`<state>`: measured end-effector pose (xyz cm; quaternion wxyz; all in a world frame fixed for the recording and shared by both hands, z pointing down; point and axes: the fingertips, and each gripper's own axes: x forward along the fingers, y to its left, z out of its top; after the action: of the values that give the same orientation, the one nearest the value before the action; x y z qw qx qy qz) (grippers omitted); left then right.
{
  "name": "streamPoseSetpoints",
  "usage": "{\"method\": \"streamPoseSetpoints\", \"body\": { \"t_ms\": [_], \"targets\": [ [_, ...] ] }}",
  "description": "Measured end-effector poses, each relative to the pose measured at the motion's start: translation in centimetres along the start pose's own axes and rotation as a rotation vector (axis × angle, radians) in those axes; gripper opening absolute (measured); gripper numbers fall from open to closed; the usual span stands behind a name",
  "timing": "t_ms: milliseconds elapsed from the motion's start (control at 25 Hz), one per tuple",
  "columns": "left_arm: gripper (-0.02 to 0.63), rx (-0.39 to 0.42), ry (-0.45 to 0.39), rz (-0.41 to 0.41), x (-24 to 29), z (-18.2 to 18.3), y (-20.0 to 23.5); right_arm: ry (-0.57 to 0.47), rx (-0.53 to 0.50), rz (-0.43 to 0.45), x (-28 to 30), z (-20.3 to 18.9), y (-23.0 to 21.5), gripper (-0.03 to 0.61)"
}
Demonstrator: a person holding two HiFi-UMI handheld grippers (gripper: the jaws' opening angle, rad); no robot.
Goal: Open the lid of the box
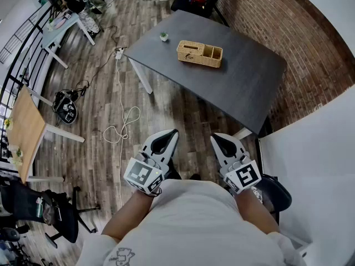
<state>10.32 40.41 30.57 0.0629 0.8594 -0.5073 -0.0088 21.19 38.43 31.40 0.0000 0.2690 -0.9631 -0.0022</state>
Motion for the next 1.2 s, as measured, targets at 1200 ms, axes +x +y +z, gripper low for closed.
{"method": "streamPoseSetpoints", "body": {
  "t_ms": [1200],
  "targets": [
    [0.011, -0.045, 0.043, -0.025, 2.3, -2.1, 4.1, 0.055, -0.015, 0.001, 4.2, -2.6, -2.2, 0.005]
  ]
}}
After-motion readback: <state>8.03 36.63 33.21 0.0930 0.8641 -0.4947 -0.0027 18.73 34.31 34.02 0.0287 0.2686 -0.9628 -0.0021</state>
